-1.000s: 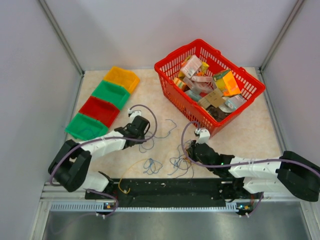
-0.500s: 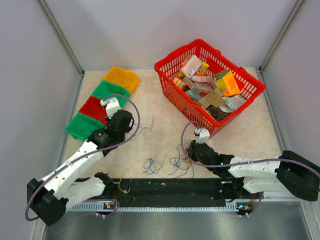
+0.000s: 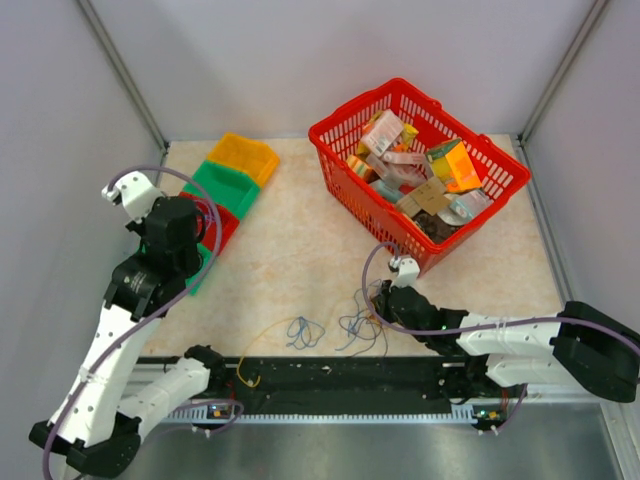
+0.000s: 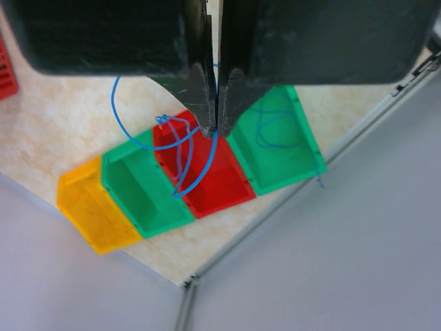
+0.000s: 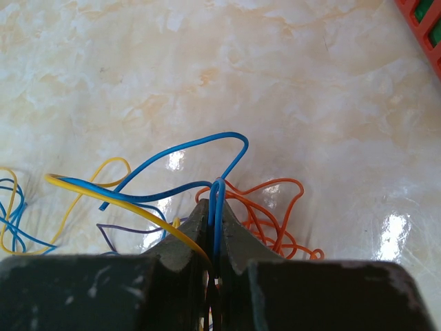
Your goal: Untangle the cables
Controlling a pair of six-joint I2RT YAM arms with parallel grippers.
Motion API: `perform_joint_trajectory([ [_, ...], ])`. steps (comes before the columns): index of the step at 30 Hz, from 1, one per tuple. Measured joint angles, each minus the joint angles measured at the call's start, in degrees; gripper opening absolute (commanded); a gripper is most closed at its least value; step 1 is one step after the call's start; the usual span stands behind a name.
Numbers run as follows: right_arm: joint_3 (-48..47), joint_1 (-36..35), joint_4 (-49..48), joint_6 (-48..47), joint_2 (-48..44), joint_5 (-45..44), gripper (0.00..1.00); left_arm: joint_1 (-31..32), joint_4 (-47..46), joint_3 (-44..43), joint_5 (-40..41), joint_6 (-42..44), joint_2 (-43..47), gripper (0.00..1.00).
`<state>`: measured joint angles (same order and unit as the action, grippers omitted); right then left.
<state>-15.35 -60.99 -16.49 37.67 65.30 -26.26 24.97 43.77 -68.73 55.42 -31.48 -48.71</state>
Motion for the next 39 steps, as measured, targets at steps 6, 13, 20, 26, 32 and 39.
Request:
perform_joint_trajectory([
  [6,0.8,0.0,-1.0,0.0,0.0,0.3,0.06,-5.6,1.7,-0.8,2.5,3.6,0.3,0.00],
  [13,1.0,0.0,-1.3,0.0,-0.4,0.5,0.06,-16.6,-1.5,-0.2,-2.4,6.2,-3.0,0.00],
  [20,1.9,0.0,-1.5,0.0,-1.8,0.5,0.06,-27.1,-3.9,5.8,-10.8,2.8,-11.0,0.00],
  [26,1.9,0.0,-1.5,0.0,-1.9,0.5,0.06,-31.5,-5.4,10.0,-13.7,-5.1,-16.0,0.00],
  [32,1.9,0.0,-1.6,0.0,-1.9,0.5,0.06,-40.0,-7.9,13.5,-17.9,-12.8,-24.1,0.00],
  [39,1.9,0.0,-1.6,0.0,-1.9,0.5,0.06,-45.3,-10.8,16.0,-28.7,-13.5,-26.9,0.98],
])
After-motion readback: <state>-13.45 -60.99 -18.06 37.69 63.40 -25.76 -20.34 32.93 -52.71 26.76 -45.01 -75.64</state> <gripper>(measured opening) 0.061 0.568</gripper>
